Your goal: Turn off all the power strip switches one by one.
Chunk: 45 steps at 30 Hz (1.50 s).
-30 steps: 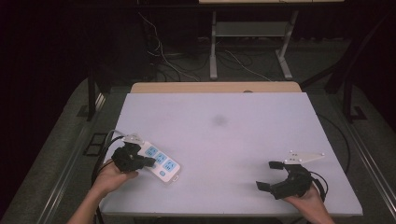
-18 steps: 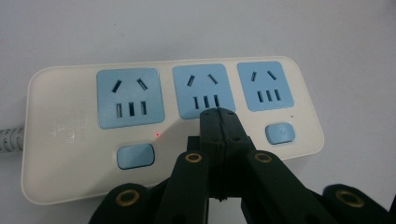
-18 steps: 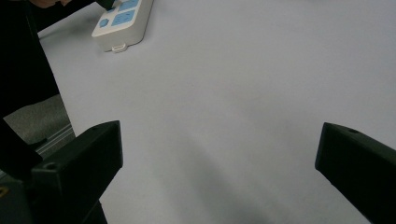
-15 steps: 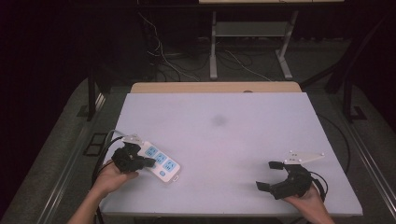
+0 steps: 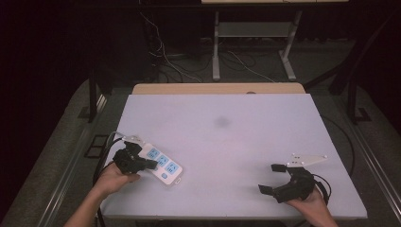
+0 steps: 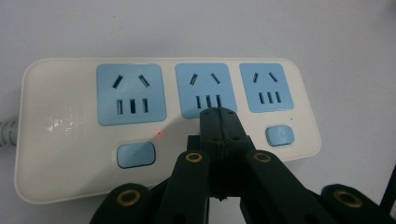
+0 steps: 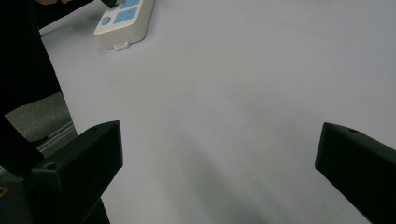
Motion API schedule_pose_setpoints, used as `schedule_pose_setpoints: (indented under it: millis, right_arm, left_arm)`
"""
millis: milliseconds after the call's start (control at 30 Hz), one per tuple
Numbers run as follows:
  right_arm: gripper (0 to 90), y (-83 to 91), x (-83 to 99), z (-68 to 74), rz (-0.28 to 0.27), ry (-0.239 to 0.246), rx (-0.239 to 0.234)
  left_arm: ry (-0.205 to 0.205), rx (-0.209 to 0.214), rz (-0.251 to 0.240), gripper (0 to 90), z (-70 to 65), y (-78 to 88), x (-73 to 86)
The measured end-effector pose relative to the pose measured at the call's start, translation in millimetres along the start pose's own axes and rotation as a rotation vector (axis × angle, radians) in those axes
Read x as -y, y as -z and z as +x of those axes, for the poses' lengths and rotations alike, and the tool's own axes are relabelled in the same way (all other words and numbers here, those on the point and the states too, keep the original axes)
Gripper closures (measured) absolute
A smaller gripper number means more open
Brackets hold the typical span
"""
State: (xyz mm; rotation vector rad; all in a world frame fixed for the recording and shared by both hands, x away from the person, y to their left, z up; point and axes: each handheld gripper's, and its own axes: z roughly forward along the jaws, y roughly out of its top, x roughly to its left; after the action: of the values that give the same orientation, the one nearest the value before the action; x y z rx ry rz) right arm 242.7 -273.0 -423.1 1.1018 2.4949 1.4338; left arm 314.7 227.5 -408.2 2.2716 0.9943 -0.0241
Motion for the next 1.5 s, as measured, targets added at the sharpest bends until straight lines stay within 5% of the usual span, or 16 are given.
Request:
schedule_pose_setpoints:
  millis: [767, 933, 1033, 1500]
  right_arm:
    - [0.7, 1.0, 0.1, -1.5, -0.003, -0.006, 0.004]
    - [0.6, 1.1, -0.1, -1.8, -0.004, -0.006, 0.004]
    - [0.6, 1.1, -0.2, -1.9, -0.006, -0.008, 0.004]
    - [0.7, 1.1, -0.1, -2.4, -0.006, -0.007, 0.005]
  left_arm:
    - [-0.027, -0.021, 0.0, 89.5, -3.3, -0.1, 0.0]
    - [-0.007, 0.015, -0.022, 89.2, -1.6, 2.7, -0.2]
    - [-0.038, -0.001, 0.003, 89.0, -5.0, 3.1, -2.3]
    - [-0.062, -0.001, -0.037, 89.0, -7.0, 13.9, -14.7]
